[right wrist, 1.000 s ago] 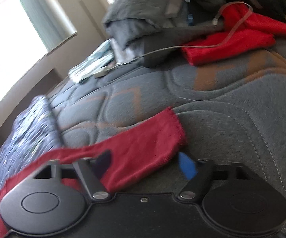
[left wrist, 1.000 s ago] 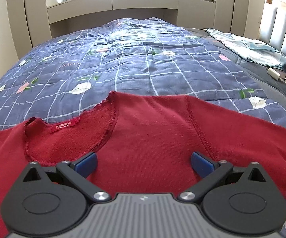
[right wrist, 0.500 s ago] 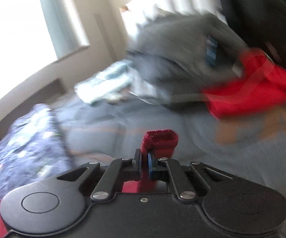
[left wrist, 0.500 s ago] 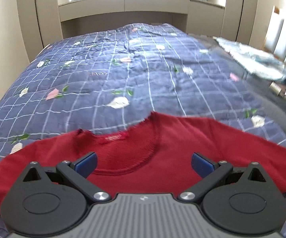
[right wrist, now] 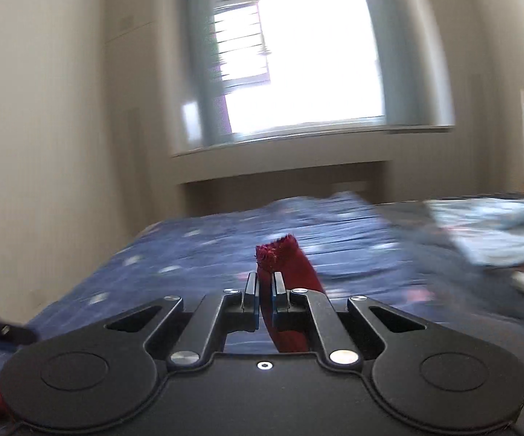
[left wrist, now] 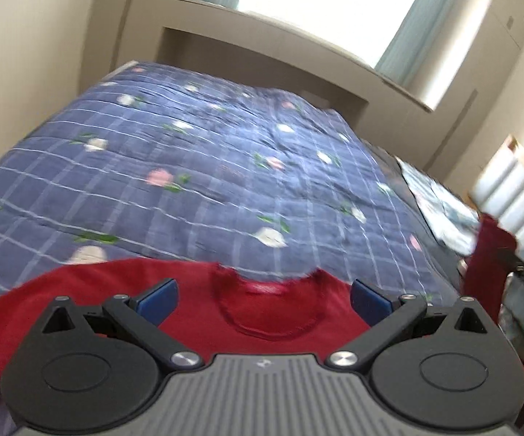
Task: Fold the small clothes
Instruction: 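Carry the sleeve with the right gripper across the sweater body and release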
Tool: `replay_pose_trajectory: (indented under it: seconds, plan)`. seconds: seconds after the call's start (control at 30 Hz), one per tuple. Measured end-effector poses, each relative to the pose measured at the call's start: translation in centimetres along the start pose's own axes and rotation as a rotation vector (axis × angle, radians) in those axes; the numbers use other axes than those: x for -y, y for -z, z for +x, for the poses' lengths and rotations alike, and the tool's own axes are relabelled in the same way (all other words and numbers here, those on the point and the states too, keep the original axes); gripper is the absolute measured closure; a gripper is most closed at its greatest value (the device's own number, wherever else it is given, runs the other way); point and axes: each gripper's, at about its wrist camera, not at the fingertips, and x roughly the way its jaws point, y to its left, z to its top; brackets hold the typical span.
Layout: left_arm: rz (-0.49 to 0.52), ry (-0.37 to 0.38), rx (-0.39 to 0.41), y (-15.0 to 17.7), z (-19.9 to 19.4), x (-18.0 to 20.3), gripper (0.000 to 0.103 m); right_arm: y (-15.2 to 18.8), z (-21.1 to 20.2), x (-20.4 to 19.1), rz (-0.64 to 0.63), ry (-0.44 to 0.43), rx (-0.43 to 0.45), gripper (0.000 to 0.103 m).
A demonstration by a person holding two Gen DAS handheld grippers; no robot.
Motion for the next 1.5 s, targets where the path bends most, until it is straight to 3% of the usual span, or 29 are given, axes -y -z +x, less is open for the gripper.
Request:
replay_pose_trajectory:
  seconds: [0.23, 0.47, 0.57, 0.63, 0.77, 0.83, 0.93, 1.03, 1.17, 1.27, 1.37, 1.4, 1.5]
  plan:
    - [-0.082, -0.066, 0.033, -0.5, -2.0, -6.7, 0.000, 5.7, 5.1, -11.0, -0.097, -0.215, -0.169, 0.097]
    - [-0.125, -0.103, 0.002, 1.1, -0.4, -10.8, 0.000, 13.1, 7.2, -18.8, -0.211, -0.312, -0.358, 0.097]
    - [-0.119, -0.104, -0.023, 2.1, 1.0, -11.4, 0.000, 14.5, 7.4, -19.2, -0.223, -0.340, -0.416, 0.076]
    - [-0.104, -0.102, -0.040, 2.9, 1.8, -11.4, 0.000, 14.4, 6.7, -18.2, -0.219, -0.361, -0.419, 0.043]
    - [-0.047, -0.111, -0.057, 4.1, 3.6, -10.3, 0.000, 13.0, 3.8, -14.3, -0.226, -0.359, -0.367, 0.018]
    - [-0.012, -0.111, -0.069, 4.8, 4.7, -9.3, 0.000, 12.4, 2.8, -11.6, -0.223, -0.305, -0.336, 0.007]
    - [0.052, -0.118, -0.085, 6.1, 6.6, -7.4, 0.000, 11.8, 1.3, -7.3, -0.233, -0.169, -0.292, 0.002]
    - [0.121, -0.149, -0.084, 7.7, 8.2, -5.5, 0.000, 11.7, 1.1, -2.4, -0.220, 0.013, -0.271, 0.001]
    - [0.198, -0.271, -0.086, 9.2, 10.0, -3.8, 0.000, 12.2, 2.8, 4.7, -0.114, 0.218, -0.291, 0.005]
    - [0.213, -0.360, -0.099, 10.1, 10.8, -3.7, 0.000, 13.1, 4.6, 8.6, -0.024, 0.271, -0.328, 0.011]
    - [0.167, -0.346, -0.094, 10.3, 10.8, -4.5, 0.000, 14.4, 6.1, 10.5, -0.093, 0.372, -0.356, 0.011]
    - [0.166, -0.347, -0.093, 10.3, 10.7, -4.6, 0.000, 14.6, 6.1, 11.1, -0.109, 0.386, -0.347, 0.007]
    - [0.174, -0.353, -0.090, 10.5, 10.6, -4.5, 0.000, 14.5, 5.2, 11.9, -0.088, 0.400, -0.328, 0.007]
